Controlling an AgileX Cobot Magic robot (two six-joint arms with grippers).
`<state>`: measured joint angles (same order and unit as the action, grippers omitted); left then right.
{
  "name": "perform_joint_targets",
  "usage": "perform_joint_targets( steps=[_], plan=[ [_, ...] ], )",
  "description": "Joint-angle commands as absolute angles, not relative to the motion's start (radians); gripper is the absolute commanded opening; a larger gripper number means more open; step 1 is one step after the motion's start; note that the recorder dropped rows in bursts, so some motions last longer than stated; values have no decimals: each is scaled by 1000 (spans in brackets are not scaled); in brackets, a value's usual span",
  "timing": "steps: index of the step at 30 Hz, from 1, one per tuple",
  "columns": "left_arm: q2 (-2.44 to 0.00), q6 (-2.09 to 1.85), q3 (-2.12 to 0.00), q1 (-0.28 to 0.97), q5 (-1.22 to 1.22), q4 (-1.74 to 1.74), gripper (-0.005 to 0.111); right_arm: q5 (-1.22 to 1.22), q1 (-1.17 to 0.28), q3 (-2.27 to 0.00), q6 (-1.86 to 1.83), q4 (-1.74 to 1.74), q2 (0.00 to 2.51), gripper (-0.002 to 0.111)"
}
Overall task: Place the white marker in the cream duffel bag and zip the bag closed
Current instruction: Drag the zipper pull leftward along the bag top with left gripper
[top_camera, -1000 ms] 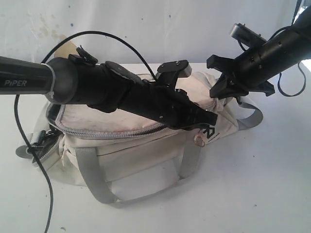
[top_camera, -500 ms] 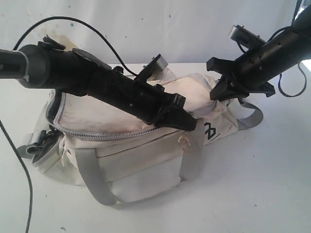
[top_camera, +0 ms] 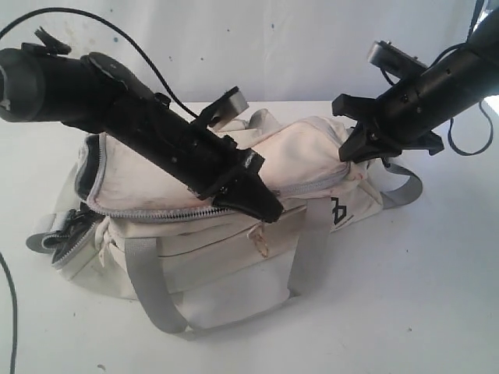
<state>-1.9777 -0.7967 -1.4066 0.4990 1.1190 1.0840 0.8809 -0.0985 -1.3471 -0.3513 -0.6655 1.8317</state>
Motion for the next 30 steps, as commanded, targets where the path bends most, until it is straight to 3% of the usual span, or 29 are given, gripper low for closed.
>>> perform_joint_targets(
  steps=[1,30],
  plan=[
    [-1898,-720,-1407,501,1149,945,0,823,-90,-1354,-361,-611,1828,0],
    [-1667,-329,-1345,471,1221,125,0,791,-88,-1354,-330,-520,1828,0]
  ],
)
